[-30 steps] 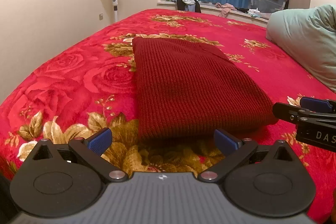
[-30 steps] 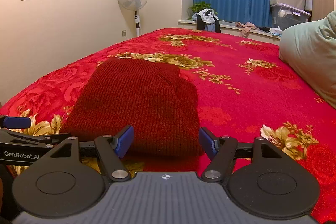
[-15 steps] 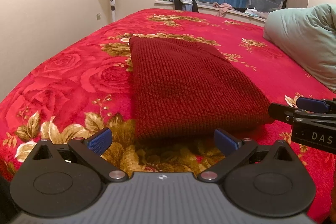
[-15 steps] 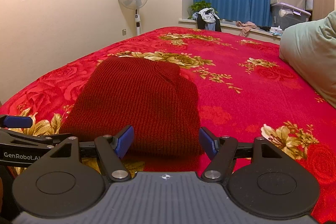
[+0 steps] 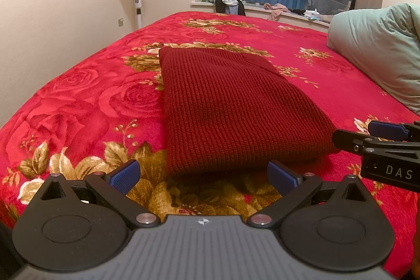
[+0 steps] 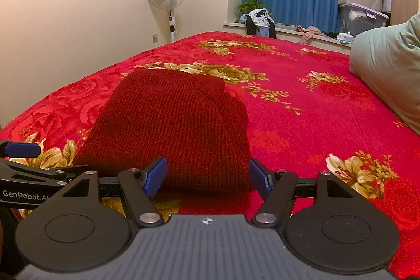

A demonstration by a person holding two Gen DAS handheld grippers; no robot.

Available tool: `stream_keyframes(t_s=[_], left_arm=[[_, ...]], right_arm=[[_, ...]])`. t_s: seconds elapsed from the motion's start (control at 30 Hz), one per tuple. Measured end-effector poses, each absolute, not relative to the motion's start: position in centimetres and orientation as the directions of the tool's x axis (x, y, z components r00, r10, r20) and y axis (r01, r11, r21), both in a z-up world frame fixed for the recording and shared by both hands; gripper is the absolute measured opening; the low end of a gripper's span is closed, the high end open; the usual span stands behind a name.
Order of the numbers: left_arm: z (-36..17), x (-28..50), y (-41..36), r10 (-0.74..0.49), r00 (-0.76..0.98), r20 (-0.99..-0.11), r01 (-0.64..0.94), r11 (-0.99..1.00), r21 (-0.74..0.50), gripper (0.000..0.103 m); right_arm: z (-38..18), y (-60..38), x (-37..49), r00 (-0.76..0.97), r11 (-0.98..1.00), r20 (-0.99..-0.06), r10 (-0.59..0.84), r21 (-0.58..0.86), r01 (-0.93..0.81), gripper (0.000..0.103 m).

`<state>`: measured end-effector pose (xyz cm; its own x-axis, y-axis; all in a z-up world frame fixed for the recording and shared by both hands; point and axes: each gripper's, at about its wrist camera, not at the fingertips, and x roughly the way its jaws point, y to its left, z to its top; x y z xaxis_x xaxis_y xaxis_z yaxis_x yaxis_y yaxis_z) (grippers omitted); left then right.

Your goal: Fold small clothes

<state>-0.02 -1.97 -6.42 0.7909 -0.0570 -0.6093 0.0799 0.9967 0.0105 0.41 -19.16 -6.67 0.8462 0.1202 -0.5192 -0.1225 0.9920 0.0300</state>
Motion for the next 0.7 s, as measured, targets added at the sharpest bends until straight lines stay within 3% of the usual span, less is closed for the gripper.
stream_keyframes(t_s=[0.7], left_arm=[[-6.63,0.10,-2.01,-0.077,0.783,-0.617,0.103,0.995,0.006,0.103]], right_arm=[[-7.04,-19.14,0.30,0.842,0.991,-0.525,0.126,0.027,-0.131,0.070]])
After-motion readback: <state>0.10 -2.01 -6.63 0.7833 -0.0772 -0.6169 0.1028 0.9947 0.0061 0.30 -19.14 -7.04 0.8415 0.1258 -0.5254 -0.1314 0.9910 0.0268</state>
